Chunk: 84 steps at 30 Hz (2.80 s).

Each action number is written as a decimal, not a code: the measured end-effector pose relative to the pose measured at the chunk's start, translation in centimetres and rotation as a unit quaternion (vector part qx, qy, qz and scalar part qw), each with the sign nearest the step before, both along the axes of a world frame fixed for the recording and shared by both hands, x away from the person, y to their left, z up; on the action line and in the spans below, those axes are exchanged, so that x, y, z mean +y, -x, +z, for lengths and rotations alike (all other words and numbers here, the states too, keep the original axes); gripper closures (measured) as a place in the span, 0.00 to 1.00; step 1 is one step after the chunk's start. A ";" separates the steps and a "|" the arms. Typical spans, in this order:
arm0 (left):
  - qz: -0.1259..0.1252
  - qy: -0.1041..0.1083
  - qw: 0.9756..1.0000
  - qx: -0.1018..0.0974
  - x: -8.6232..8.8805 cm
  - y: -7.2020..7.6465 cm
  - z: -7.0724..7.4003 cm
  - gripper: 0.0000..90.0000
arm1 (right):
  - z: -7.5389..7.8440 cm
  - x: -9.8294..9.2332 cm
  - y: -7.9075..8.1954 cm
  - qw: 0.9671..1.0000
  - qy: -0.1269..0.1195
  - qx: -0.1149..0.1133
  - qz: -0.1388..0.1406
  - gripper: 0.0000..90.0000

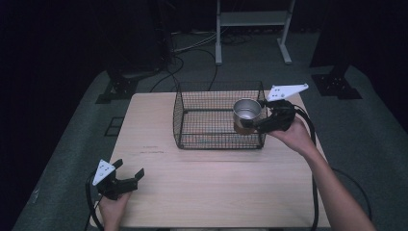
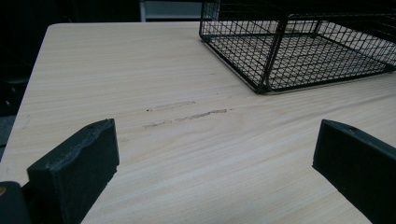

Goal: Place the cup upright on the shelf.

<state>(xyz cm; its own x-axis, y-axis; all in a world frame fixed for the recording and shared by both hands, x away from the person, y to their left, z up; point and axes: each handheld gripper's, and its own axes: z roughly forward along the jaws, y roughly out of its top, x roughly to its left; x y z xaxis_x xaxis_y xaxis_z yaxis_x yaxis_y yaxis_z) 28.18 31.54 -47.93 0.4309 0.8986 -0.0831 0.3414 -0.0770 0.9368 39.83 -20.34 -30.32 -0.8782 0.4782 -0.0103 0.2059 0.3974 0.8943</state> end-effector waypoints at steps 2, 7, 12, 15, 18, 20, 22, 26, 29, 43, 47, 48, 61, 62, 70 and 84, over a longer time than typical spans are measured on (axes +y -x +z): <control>-0.001 0.000 1.000 -0.001 0.0 0.0 0.0 0.00 | 0.2 0.4 -0.4 1.000 0.003 0.000 0.001 0.20; -0.001 0.000 1.000 -0.001 0.0 0.0 0.0 0.00 | 0.9 1.0 -1.4 1.000 0.001 0.001 0.003 0.20; -0.002 0.000 1.000 0.000 -0.1 -0.1 0.0 0.00 | 2.1 2.2 -2.9 1.000 0.002 -0.002 0.001 0.20; -0.004 -0.005 1.000 0.000 -0.1 0.0 0.0 0.00 | 2.7 2.9 -3.6 1.000 0.005 -0.005 0.001 0.20; -0.004 -0.009 1.000 -0.001 -0.2 0.0 0.0 0.00 | 3.0 3.6 -4.3 1.000 0.006 -0.003 0.003 0.20; -0.006 -0.008 1.000 -0.001 -0.2 0.0 0.1 0.00 | 3.1 4.0 -4.7 1.000 0.006 -0.001 0.003 0.20; -0.007 -0.008 1.000 0.001 -0.3 0.1 0.1 0.00 | 3.0 4.4 -5.3 1.000 0.001 0.001 0.003 0.20; -0.007 -0.008 1.000 0.002 -0.3 0.1 0.1 0.00 | 2.4 5.2 -6.4 1.000 0.005 0.009 0.002 0.20; -0.007 -0.009 1.000 0.003 -0.3 0.1 0.1 0.00 | 1.9 5.8 -7.3 1.000 0.003 0.016 0.000 0.20; -0.006 -0.008 1.000 -0.001 -0.3 0.1 0.1 0.00 | -0.8 8.1 -10.2 0.999 0.002 0.052 -0.008 0.20; -0.008 -0.009 1.000 0.000 -0.3 0.1 0.1 0.00 | -1.2 8.5 -10.8 0.998 0.005 0.052 -0.015 0.20; -0.008 -0.009 1.000 -0.001 -0.3 0.1 0.1 0.00 | -1.3 8.6 -10.9 0.998 0.008 0.054 -0.018 0.20; -0.005 -0.006 1.000 -0.003 -0.1 0.3 0.3 0.00 | -2.9 10.7 -13.1 0.995 0.032 0.088 -0.027 0.20; -0.003 -0.005 1.000 -0.006 0.0 0.4 0.3 0.00 | -3.3 11.2 -13.4 0.995 0.038 0.086 -0.031 0.20; 0.000 -0.001 1.000 -0.005 0.4 0.7 0.3 0.00 | -5.9 11.9 -14.7 0.990 0.071 0.111 -0.046 0.20; 0.002 -0.002 1.000 -0.009 0.4 0.7 0.4 0.00 | -9.2 11.2 -15.6 0.982 0.098 0.149 -0.060 0.20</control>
